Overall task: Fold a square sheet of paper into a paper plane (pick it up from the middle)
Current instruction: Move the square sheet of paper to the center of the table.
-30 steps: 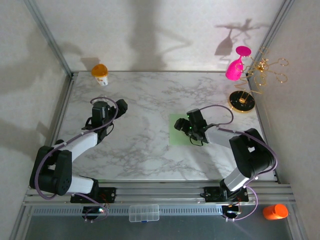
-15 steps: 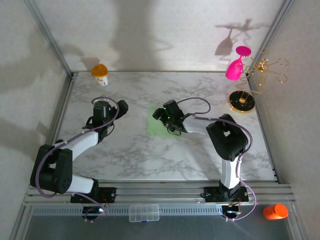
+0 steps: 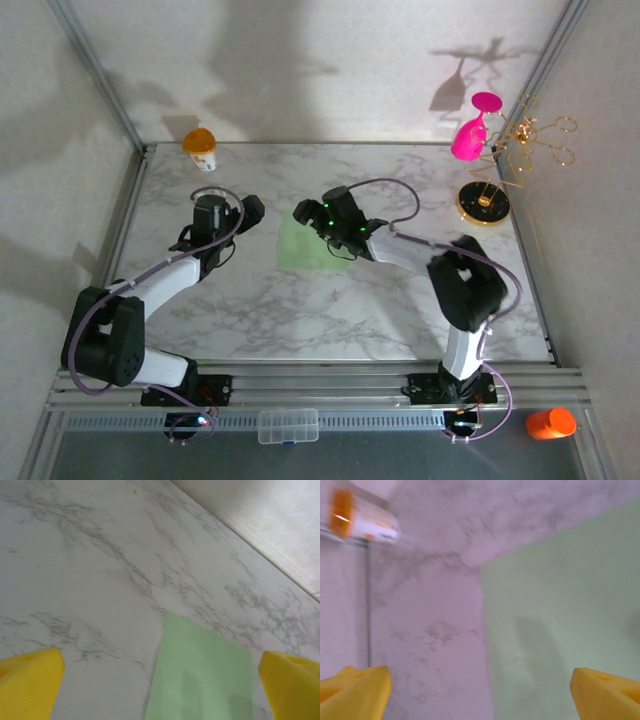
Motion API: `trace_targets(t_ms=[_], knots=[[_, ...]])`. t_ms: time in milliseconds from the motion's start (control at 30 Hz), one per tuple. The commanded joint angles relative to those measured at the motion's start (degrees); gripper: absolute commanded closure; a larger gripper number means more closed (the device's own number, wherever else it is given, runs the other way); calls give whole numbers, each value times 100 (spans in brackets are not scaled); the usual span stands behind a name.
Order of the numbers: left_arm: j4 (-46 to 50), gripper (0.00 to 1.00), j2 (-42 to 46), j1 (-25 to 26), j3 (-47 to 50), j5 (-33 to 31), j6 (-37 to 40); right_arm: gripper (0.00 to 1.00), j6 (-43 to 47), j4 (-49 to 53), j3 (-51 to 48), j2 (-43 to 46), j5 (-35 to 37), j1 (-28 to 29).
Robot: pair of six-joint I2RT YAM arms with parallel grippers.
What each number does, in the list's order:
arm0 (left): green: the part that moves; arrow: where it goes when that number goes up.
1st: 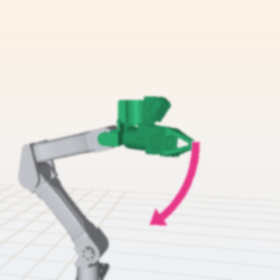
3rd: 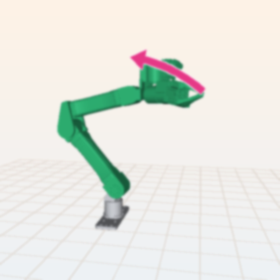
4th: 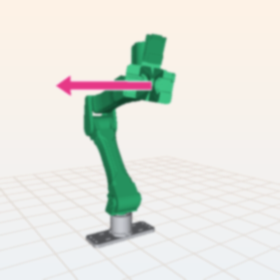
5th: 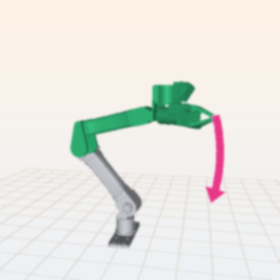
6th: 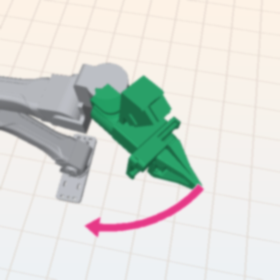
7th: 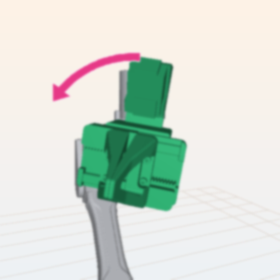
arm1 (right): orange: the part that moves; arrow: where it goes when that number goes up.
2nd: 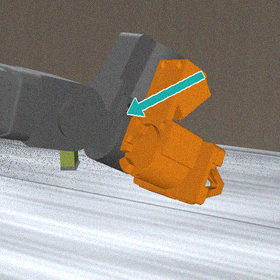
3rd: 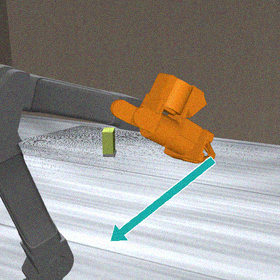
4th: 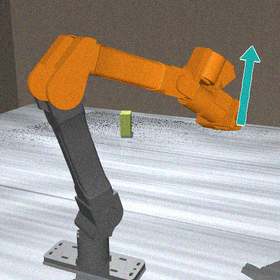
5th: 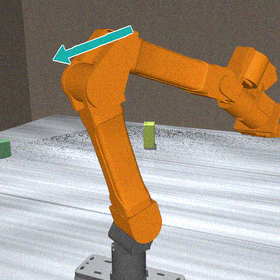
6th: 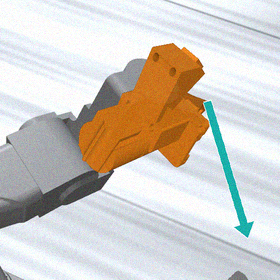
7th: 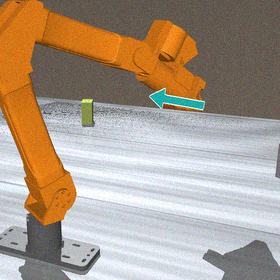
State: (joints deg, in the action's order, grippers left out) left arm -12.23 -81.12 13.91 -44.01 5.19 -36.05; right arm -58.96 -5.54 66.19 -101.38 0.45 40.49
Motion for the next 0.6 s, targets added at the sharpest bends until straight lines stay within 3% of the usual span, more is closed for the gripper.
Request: trace_targets(t_ms=[0, 100, 267, 433, 567], knots=[[442, 1, -191, 216, -342, 70, -174, 5, 712, -278, -580, 805, 551, -349], [780, 1, -427, 516, -643, 3, -285, 2, 1430, -304, -1062, 1293, 754, -726], [1992, 1, -1141, 1314, -1611, -764, -429, 1, 2432, -294, -1589, 1901, 856, -1359], [2866, 1, -2014, 2206, -2605, -1146, -428, 1, 2730, -272, -1893, 2068, 634, -1932], [3410, 1, -2692, 2603, -3300, -1422, -367, 1, 2763, -298, -2087, 2054, 449, -2256]])
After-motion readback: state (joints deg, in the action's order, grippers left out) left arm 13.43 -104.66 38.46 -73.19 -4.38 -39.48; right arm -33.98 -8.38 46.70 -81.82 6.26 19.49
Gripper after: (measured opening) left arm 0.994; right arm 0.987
